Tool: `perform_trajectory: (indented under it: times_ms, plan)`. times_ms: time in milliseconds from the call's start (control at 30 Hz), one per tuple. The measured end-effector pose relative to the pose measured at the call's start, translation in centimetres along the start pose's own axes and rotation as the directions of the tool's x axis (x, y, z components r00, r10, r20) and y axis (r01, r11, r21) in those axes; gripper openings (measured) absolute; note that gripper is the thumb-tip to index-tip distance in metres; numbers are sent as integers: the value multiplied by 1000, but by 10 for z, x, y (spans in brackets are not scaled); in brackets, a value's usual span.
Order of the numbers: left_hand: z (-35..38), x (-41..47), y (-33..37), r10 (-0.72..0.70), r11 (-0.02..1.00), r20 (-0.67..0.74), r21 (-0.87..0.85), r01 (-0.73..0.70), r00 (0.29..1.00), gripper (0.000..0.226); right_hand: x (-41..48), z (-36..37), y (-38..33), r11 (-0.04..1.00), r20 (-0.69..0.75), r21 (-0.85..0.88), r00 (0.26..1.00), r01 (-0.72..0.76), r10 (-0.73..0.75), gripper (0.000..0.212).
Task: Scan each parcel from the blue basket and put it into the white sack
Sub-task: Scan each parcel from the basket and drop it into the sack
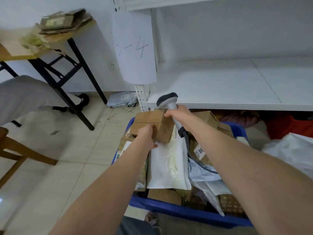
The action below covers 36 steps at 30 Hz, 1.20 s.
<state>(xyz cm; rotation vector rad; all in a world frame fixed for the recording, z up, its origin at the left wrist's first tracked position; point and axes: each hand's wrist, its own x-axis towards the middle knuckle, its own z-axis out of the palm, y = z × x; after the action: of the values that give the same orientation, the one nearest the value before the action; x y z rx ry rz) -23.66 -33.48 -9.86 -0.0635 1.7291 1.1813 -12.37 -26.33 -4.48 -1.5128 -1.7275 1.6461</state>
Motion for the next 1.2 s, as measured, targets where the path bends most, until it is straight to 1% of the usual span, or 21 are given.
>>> perform_trajectory:
  times_ms: [100, 200, 267, 367, 433, 500, 533, 600, 633, 667, 767, 833, 867, 933, 1000, 1067, 1100, 1133, 1167, 1200]
  plan:
    - [2, -9, -4, 8, 997, 4, -81, -8, 1000, 24, -9, -6, 4, 998, -15, 64, 1000, 0, 0, 41]
    - [2, -28, 0, 59, 980, 10, -189, -56, 998, 28, -27, -21, 3, 988, -42, 152, 999, 30, -24, 33]
    - [-1, -42, 4, 124, 971, 14, -210, -119, 992, 35, -47, -33, 3, 967, -61, 252, 998, 42, -28, 27]
    - [-3, -71, 5, 204, 957, 145, -236, -166, 968, 48, -83, -53, 6, 896, -82, 439, 996, 64, -31, 18]
    - [-2, -89, 3, 262, 957, 220, -184, -224, 940, 45, -106, -70, 12, 861, -117, 505, 993, 64, -6, 22]
    - [1, -104, 0, 367, 929, 293, -75, -362, 883, 41, -128, -88, 18, 821, -137, 568, 990, 56, 28, 32]
    - [4, -112, -1, 415, 901, 345, -25, -433, 842, 48, -139, -97, 23, 790, -138, 611, 989, 43, 53, 35]
    - [10, -129, -4, 489, 818, 449, 62, -572, 748, 73, -159, -116, 30, 706, -129, 708, 986, 18, 104, 40]
    - [13, -137, -6, 527, 756, 494, 98, -647, 691, 79, -168, -126, 35, 660, -119, 751, 985, 9, 123, 42]
    - [16, -144, -8, 560, 682, 530, 141, -717, 637, 80, -176, -136, 41, 616, -108, 788, 984, -1, 140, 44]
    - [30, -154, -16, 586, 458, 647, 232, -858, 488, 84, -194, -161, 57, 494, -54, 869, 983, -40, 175, 49]
    - [42, -158, -21, 619, 333, 655, 282, -900, 434, 83, -201, -174, 67, 441, -27, 896, 985, -50, 167, 51]
    - [47, -162, -23, 645, 256, 645, 323, -911, 410, 80, -202, -179, 74, 436, -25, 899, 987, -48, 162, 52]
    - [58, -169, -28, 706, 91, 631, 371, -924, 323, 72, -204, -186, 84, 463, -18, 884, 985, -63, 169, 58]
    - [66, -175, -32, 741, -11, 628, 366, -931, 238, 69, -206, -192, 92, 513, -12, 854, 984, -82, 177, 60]
    - [73, -178, -34, 754, -85, 628, 384, -920, 192, 68, -207, -197, 97, 558, -12, 825, 985, -87, 171, 52]
    - [76, -177, -34, 753, -114, 631, 403, -908, 185, 68, -207, -198, 99, 588, -12, 803, 986, -90, 168, 44]
    - [80, -179, -34, 749, -118, 633, 419, -900, 196, 68, -207, -198, 102, 619, -15, 780, 987, -90, 161, 40]
    - [83, -180, -34, 740, -68, 627, 428, -901, 242, 65, -205, -197, 105, 654, -41, 753, 988, -66, 147, 41]
    - [85, -183, -35, 720, 45, 613, 426, -904, 325, 59, -202, -195, 109, 687, -100, 726, 987, -15, 127, 44]
